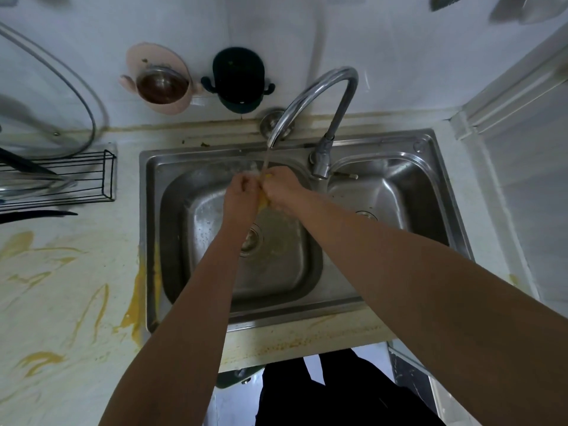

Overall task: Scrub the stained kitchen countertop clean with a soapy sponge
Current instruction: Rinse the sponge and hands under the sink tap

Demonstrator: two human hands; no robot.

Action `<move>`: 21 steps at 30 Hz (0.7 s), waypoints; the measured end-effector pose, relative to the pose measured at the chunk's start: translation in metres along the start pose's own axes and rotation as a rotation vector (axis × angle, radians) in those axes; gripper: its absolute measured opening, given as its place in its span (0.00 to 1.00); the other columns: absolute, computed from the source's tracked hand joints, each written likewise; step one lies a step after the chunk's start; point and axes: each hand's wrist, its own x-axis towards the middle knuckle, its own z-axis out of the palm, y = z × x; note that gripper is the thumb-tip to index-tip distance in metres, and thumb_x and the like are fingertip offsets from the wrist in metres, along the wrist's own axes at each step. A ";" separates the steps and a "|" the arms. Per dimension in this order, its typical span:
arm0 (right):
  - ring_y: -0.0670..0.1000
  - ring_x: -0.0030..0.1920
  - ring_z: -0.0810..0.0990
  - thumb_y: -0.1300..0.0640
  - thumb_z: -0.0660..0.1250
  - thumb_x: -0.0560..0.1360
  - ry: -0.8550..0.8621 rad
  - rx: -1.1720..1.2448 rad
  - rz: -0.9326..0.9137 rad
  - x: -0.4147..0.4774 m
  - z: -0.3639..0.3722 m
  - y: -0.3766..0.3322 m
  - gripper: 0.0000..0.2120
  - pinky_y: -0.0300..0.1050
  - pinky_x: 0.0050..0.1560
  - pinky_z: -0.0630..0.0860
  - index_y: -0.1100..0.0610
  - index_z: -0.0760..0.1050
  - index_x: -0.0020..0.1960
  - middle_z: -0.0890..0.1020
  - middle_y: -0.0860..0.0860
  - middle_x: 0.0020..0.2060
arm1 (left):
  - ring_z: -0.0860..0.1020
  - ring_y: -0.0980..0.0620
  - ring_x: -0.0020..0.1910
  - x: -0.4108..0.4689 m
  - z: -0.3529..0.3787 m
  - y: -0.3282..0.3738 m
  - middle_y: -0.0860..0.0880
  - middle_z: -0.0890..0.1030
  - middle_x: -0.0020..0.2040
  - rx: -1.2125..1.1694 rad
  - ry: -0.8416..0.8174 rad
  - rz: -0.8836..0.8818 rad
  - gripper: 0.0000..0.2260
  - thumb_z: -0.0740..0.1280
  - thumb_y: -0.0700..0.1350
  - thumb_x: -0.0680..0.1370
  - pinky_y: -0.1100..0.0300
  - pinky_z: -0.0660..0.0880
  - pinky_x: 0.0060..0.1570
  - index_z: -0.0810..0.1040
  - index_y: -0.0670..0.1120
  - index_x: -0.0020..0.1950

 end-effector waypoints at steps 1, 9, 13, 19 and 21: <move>0.56 0.39 0.81 0.62 0.65 0.77 0.017 -0.070 0.001 0.004 0.002 -0.003 0.08 0.45 0.34 0.75 0.65 0.82 0.50 0.82 0.58 0.40 | 0.80 0.50 0.46 -0.001 0.000 0.000 0.48 0.82 0.49 0.041 0.006 0.010 0.10 0.59 0.45 0.85 0.59 0.72 0.40 0.77 0.43 0.59; 0.55 0.33 0.77 0.55 0.63 0.79 0.020 0.099 0.123 -0.005 -0.007 -0.007 0.11 0.48 0.34 0.77 0.62 0.80 0.47 0.79 0.57 0.37 | 0.78 0.52 0.44 0.001 -0.011 -0.001 0.50 0.80 0.47 0.123 -0.056 0.082 0.16 0.60 0.58 0.84 0.58 0.71 0.41 0.77 0.47 0.59; 0.55 0.44 0.83 0.49 0.62 0.79 0.064 0.022 -0.154 -0.014 0.003 0.001 0.13 0.54 0.47 0.83 0.57 0.80 0.48 0.83 0.54 0.43 | 0.81 0.44 0.56 0.010 -0.015 -0.003 0.43 0.81 0.60 -0.088 -0.069 -0.205 0.23 0.55 0.55 0.86 0.52 0.79 0.55 0.74 0.40 0.71; 0.53 0.54 0.79 0.41 0.56 0.81 0.166 -0.117 -0.317 -0.018 0.006 0.026 0.18 0.53 0.55 0.79 0.49 0.76 0.62 0.81 0.51 0.54 | 0.84 0.42 0.59 -0.003 -0.016 0.005 0.39 0.84 0.61 -0.754 -0.313 -0.328 0.24 0.65 0.60 0.81 0.44 0.81 0.57 0.79 0.42 0.67; 0.56 0.59 0.75 0.44 0.53 0.82 0.223 -0.200 -0.328 -0.013 0.004 0.027 0.19 0.55 0.62 0.72 0.51 0.74 0.65 0.80 0.54 0.57 | 0.82 0.39 0.63 -0.003 -0.012 0.011 0.38 0.82 0.64 -0.748 -0.324 -0.285 0.27 0.67 0.61 0.79 0.40 0.77 0.65 0.78 0.41 0.69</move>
